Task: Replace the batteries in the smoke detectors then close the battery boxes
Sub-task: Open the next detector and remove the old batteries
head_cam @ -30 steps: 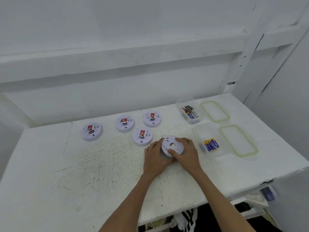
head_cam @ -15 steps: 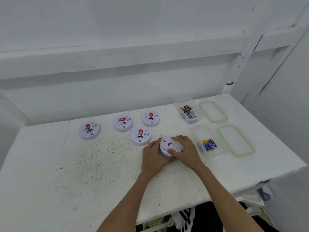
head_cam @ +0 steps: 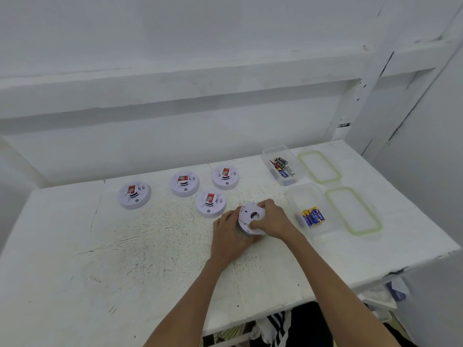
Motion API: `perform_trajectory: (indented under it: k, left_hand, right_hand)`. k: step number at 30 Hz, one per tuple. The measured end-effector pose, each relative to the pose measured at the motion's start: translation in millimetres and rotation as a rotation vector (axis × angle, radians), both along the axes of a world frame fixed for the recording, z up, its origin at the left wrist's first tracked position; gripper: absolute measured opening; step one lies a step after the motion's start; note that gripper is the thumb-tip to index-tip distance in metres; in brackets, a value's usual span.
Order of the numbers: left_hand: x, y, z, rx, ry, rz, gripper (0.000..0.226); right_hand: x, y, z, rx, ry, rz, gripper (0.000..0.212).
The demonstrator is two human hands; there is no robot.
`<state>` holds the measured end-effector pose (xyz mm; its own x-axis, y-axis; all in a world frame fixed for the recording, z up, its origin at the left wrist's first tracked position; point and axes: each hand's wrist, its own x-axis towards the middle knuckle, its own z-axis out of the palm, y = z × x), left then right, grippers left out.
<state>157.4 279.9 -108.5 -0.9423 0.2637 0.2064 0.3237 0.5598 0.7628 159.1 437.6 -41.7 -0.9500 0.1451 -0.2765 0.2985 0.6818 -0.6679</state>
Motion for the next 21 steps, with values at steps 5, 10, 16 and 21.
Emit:
perform_trajectory:
  k: [5,10,16,21]
  left_hand:
    - [-1.2,1.0,-1.5,0.025,-0.006,0.015,0.092]
    - [-3.0,-0.6,2.7,-0.02,-0.026,0.027,0.091]
    - [0.1,0.9,-2.8,-0.088,-0.008,0.028,0.107]
    - [-0.5,1.2,-3.3,-0.049,-0.024,0.045,0.112]
  right_hand:
    - [0.8,-1.7,-1.4,0.054,0.1,-0.009,0.031]
    - [-1.9,14.3,3.2,0.062,0.302,-0.308,0.019]
    - [-12.8,21.9,2.5,0.095,0.159,-0.312,0.04]
    - [-9.6,15.4,-2.8,0.209,0.076,-0.243,0.043]
